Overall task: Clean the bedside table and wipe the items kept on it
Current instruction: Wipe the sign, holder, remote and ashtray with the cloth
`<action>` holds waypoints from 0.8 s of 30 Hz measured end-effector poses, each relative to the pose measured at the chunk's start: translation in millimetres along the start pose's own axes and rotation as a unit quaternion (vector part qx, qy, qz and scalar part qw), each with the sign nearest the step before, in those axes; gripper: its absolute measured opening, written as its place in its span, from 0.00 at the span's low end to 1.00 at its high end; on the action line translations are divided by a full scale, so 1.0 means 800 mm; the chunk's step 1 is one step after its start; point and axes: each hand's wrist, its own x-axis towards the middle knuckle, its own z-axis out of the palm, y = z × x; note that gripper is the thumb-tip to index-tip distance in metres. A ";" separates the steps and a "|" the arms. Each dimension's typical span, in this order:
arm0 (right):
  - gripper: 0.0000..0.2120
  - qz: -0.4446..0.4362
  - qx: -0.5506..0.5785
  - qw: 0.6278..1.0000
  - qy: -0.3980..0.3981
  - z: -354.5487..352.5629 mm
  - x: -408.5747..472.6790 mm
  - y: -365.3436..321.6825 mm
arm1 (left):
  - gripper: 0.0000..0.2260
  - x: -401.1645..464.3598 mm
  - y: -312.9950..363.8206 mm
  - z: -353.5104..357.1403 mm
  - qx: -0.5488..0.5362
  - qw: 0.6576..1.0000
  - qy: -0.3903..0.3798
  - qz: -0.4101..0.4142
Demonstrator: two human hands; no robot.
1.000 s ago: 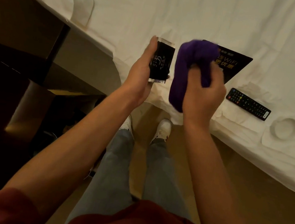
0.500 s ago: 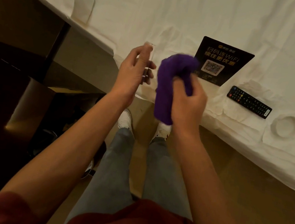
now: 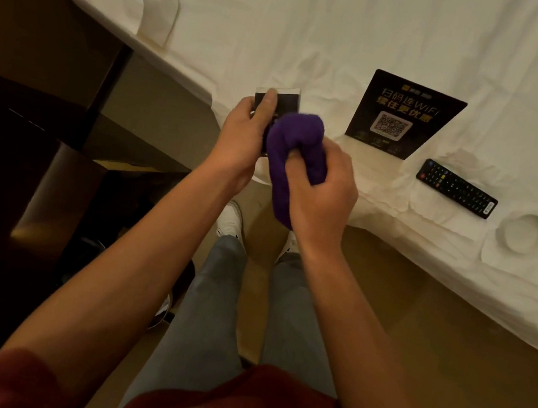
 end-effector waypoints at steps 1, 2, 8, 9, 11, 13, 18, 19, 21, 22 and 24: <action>0.14 0.017 0.004 0.999 -0.028 -0.005 -0.005 0.008 | 0.11 0.000 -0.002 -0.005 -0.022 1.000 0.003 -0.004; 0.12 0.038 0.015 0.998 -0.049 -0.011 -0.008 0.013 | 0.11 0.000 -0.003 -0.010 -0.029 1.000 0.003 -0.004; 0.09 0.054 0.095 0.992 0.058 -0.048 0.065 -0.010 | 0.10 -0.015 -0.013 -0.040 0.163 0.975 -0.122 0.094; 0.10 0.021 0.076 0.996 0.038 -0.048 0.079 -0.019 | 0.12 -0.016 -0.010 -0.040 0.222 0.957 -0.140 0.125; 0.11 -0.047 -0.005 0.998 -0.033 -0.042 0.096 -0.030 | 0.16 -0.016 0.000 -0.034 0.321 0.915 -0.164 0.179; 0.11 -0.081 -0.073 0.990 -0.094 -0.033 0.100 -0.031 | 0.17 -0.014 0.010 -0.029 0.373 0.886 -0.176 0.212; 0.04 -0.043 -0.060 0.992 -0.104 -0.030 0.083 -0.001 | 0.17 -0.011 0.003 -0.043 0.372 0.894 -0.159 0.195; 0.03 -0.034 -0.063 0.992 -0.103 -0.030 0.077 0.007 | 0.16 -0.011 -0.005 -0.045 0.360 0.902 -0.151 0.181; 0.05 -0.016 -0.076 0.992 -0.100 -0.033 0.067 0.022 | 0.13 -0.015 -0.023 -0.046 0.284 0.941 -0.131 0.129; 0.06 -0.009 -0.085 0.991 -0.099 -0.037 0.064 0.028 | 0.14 -0.016 -0.031 -0.045 0.212 0.966 -0.120 0.089; 0.07 0.006 -0.104 0.989 -0.104 -0.045 0.059 0.039 | 0.18 -0.019 -0.043 -0.042 0.053 0.995 -0.088 0.012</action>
